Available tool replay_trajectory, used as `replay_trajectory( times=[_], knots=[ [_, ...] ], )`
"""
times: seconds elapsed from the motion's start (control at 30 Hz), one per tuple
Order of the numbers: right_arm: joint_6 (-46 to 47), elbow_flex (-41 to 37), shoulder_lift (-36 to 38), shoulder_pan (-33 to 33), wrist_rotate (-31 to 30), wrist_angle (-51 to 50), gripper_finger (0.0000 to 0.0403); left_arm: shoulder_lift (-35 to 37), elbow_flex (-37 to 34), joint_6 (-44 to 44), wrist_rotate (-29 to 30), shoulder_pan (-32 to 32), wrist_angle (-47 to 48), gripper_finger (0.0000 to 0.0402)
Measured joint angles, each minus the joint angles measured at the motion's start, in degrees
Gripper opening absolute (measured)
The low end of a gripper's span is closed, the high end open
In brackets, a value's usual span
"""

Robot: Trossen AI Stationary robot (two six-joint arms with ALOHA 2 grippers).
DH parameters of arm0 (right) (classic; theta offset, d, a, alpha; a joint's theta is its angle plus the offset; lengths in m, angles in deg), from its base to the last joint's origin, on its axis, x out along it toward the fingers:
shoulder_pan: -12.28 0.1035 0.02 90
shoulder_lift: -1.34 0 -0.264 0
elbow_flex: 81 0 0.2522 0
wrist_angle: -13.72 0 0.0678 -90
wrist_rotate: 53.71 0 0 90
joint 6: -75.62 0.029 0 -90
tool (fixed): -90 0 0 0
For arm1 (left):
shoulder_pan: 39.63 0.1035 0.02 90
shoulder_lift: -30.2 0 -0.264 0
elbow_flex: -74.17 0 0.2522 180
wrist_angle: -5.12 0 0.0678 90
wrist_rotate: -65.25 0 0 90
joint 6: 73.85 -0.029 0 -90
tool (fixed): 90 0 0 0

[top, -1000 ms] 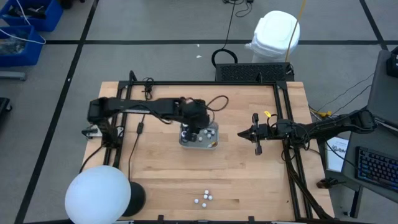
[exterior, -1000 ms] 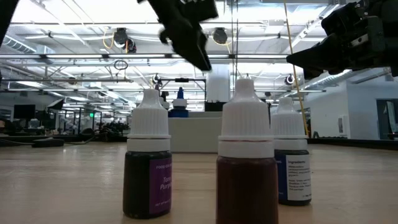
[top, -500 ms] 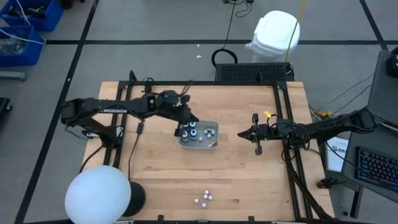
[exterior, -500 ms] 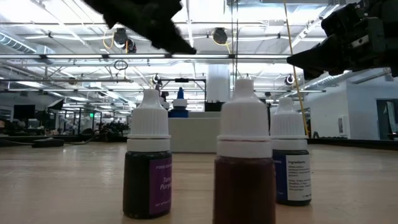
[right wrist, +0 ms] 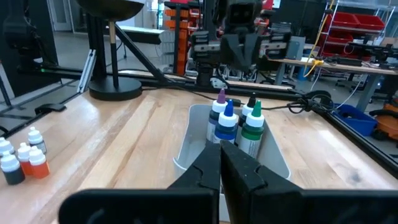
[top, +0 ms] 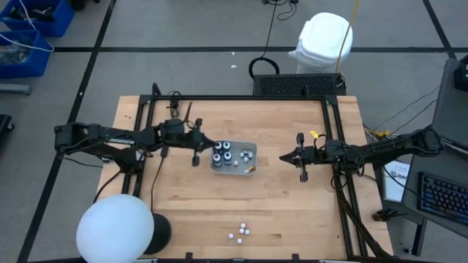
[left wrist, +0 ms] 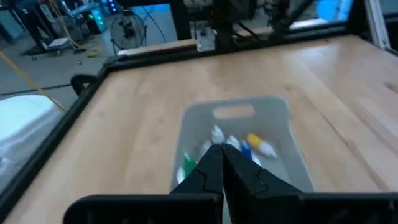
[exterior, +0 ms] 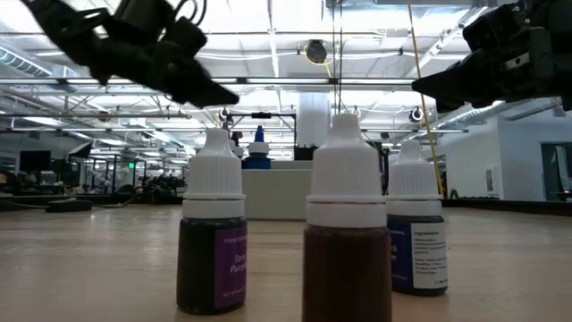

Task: Pick & Place food coloring
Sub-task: Put the small violet food coloring bottle into the gray bin

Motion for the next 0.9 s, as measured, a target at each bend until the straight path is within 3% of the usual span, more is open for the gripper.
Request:
replay_trajectory(
  times=[0.17,0.37,0.63,0.73,0.9],
  knots=[
    [-0.4,0.0,0.0,0.0,0.0,0.0,0.0004,6.4,-9.2,2.6,0.8,-0.7,-10.5,0.0007],
    [-1.7,-2.0,0.0,0.0,-0.1,1.5,0.0004,17.8,-17.1,1.6,5.0,-1.7,-10.3,0.0006],
    [-1.4,-3.9,-0.1,0.0,-1.7,5.4,0.0004,35.5,-18.8,1.6,5.3,-1.6,3.9,0.0005],
    [-1.8,-4.0,0.0,0.0,-1.7,6.2,0.0004,37.2,-18.8,4.2,4.1,-2.3,8.7,0.0003],
    [-2.0,-4.0,0.0,0.0,-1.7,6.8,0.0004,37.2,-22.5,5.2,5.2,-6.0,5.9,0.0003]
  ],
)
